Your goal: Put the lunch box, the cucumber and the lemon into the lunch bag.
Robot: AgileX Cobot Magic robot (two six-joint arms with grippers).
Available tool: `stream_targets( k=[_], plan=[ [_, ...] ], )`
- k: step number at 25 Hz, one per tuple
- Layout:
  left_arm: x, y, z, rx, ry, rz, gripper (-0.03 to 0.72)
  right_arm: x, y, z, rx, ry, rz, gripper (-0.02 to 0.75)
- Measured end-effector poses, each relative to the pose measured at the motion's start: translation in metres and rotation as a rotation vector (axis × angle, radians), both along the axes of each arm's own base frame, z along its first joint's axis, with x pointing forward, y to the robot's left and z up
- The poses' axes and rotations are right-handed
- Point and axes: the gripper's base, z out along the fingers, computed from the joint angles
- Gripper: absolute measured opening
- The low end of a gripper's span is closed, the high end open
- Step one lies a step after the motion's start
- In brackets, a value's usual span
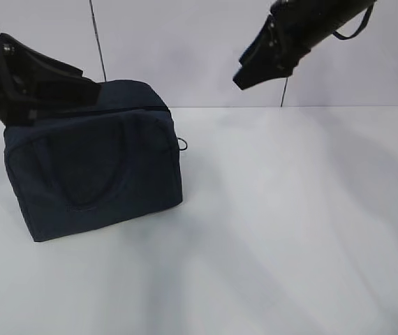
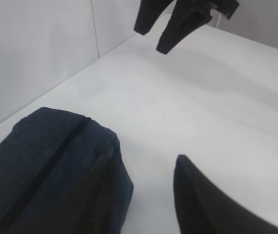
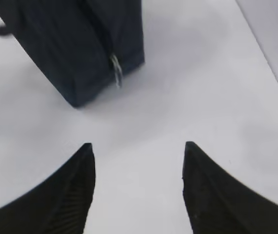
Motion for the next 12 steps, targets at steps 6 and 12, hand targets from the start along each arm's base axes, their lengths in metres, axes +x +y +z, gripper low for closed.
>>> stream_targets(
  k=[6,12],
  plan=[
    [-0.002,0.003,0.002,0.027,-0.021,0.010,0.307,0.005,-0.042,-0.012,-0.421,0.021,-0.242,0.440],
    [0.000,0.004,0.002,0.035,-0.030,0.027,0.306,0.017,-0.072,0.001,-0.429,-0.005,-0.889,0.440]
  ],
)
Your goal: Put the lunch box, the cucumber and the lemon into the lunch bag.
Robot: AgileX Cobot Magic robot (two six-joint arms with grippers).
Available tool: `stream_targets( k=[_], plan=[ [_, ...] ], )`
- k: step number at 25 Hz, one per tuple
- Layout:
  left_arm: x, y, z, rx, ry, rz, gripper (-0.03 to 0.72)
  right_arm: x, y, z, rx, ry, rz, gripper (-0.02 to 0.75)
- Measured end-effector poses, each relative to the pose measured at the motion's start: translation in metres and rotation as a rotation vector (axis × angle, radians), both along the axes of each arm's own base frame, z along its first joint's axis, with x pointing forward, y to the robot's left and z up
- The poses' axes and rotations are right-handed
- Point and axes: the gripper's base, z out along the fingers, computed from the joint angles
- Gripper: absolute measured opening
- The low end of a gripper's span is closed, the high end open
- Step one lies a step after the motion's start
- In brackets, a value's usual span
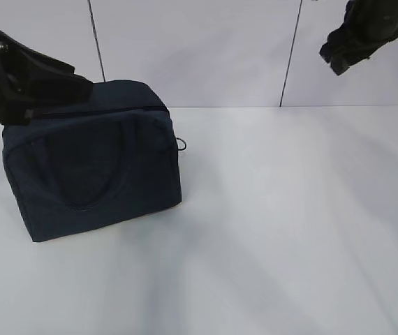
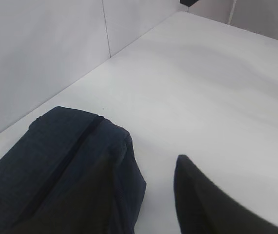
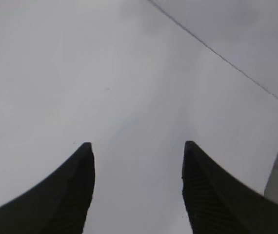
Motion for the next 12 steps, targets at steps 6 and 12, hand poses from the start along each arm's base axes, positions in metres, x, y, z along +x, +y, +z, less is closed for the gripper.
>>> stream_targets(
  k=[6,12],
  plan=[
    [0.000,0.000,0.000,0.002,-0.004,0.003,0.306,-0.006,-0.013,0.018,0.037,-0.089,-0.264,0.439],
    [-0.003,0.002,0.005,-0.001,-0.024,0.008,0.306,-0.039,-0.014,0.075,0.120,-0.195,-0.256,0.439]
  ],
)
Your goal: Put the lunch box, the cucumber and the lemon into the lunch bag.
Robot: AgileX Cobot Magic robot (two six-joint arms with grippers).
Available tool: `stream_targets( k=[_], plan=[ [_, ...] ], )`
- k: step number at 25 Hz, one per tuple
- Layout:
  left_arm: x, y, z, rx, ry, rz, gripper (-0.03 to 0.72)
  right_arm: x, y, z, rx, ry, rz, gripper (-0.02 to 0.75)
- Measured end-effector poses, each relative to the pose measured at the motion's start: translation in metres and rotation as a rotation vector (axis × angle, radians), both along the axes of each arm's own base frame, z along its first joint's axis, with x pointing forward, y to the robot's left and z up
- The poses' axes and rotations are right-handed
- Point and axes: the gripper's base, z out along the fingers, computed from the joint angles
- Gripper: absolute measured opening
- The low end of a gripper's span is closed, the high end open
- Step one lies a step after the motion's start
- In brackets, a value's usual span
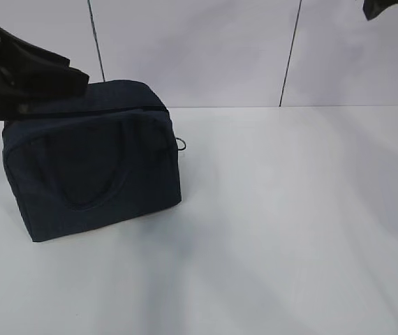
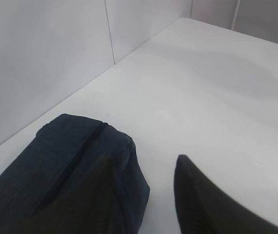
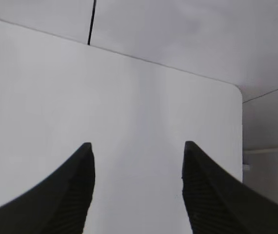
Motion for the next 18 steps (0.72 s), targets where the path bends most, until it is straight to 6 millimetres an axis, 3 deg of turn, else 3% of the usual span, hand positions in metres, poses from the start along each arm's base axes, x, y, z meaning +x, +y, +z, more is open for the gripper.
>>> stream_targets(
  k=[6,11,18],
  plan=[
    [-0.006,0.002,0.008,-0.006,-0.030,0.000,0.306,-0.047,0.004,0.043,0.100,-0.100,0.099,0.439],
    [-0.009,0.003,0.012,-0.009,-0.046,-0.001,0.306,-0.095,0.000,0.044,0.113,-0.186,0.142,0.439],
    [-0.010,0.003,0.012,-0.008,-0.050,-0.001,0.306,-0.187,-0.013,0.051,0.116,-0.361,0.168,0.438]
  ],
)
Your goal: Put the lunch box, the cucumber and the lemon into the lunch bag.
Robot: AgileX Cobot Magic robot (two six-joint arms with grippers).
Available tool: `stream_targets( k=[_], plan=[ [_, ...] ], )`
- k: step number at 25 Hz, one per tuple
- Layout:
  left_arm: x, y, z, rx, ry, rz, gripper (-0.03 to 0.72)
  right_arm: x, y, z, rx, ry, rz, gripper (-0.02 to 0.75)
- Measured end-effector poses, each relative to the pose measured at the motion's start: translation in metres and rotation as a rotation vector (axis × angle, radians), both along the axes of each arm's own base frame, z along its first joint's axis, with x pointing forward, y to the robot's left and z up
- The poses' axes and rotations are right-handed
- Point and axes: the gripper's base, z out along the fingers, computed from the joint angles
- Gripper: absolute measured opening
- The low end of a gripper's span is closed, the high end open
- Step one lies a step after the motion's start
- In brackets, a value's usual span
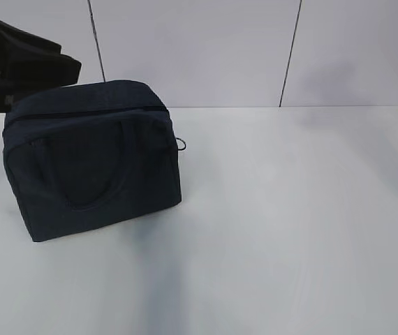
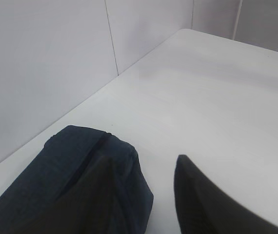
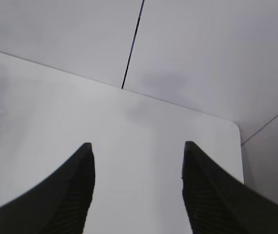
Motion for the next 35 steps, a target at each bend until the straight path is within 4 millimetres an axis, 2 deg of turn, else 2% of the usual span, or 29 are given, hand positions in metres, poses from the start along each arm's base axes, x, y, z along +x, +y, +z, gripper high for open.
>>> stream_targets(
  k=[4,7,10,15,19,27,35],
  plan=[
    [0.000,0.000,0.000,0.000,0.000,0.000,0.306,-0.044,-0.007,-0.011,-0.004,0.047,-0.011,0.439],
    [0.000,0.000,0.000,0.001,0.000,0.000,0.306,-0.085,-0.014,-0.019,0.007,0.041,-0.015,0.439],
    [0.000,0.000,0.000,0.001,0.000,0.000,0.306,-0.126,-0.018,-0.033,0.040,0.014,-0.007,0.439],
    [0.000,0.000,0.000,0.000,0.001,0.000,0.306,-0.173,-0.022,-0.066,0.086,-0.005,0.010,0.439],
    [0.000,0.000,0.000,0.000,0.001,0.000,0.306,-0.197,-0.023,-0.087,0.117,-0.024,0.026,0.438],
    [0.000,0.000,0.000,0.000,0.002,-0.003,0.306,-0.233,-0.027,-0.130,0.167,-0.087,0.030,0.438],
    [-0.001,-0.001,0.000,-0.002,0.004,-0.012,0.306,-0.234,-0.026,-0.150,0.176,-0.013,0.032,0.438]
  ],
)
